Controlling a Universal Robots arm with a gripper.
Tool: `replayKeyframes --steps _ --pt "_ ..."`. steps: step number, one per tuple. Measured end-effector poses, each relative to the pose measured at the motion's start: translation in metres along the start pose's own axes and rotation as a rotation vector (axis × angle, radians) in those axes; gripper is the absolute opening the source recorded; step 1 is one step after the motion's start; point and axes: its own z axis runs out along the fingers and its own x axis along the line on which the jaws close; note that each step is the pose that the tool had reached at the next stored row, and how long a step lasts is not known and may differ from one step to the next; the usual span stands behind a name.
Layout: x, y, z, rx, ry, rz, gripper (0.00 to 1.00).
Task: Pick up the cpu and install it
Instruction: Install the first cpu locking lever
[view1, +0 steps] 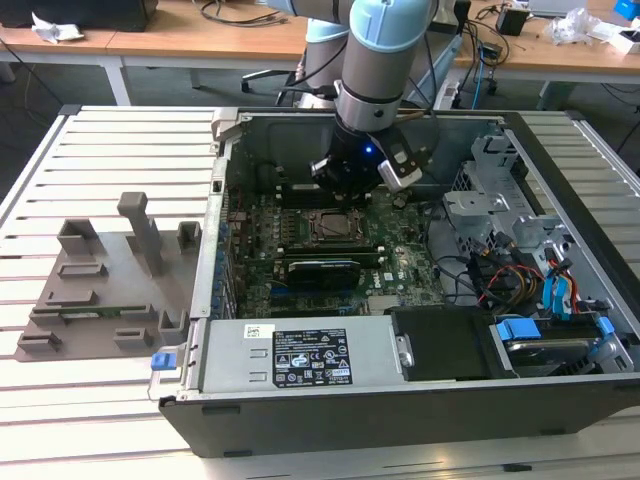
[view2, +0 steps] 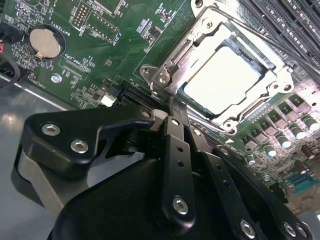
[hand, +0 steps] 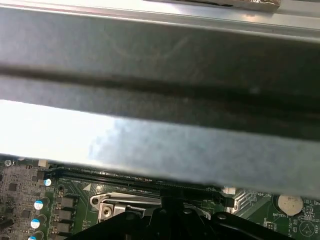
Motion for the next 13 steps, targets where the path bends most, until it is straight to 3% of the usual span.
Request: replayKeyframes --steps 10,13 --pt "0.0 -0.0026 0.002 -0.0001 0.0019 0.0 0.11" --pt "-0.0002 -0.0025 0.0022 0.0075 0.0025 0.0 0.11"
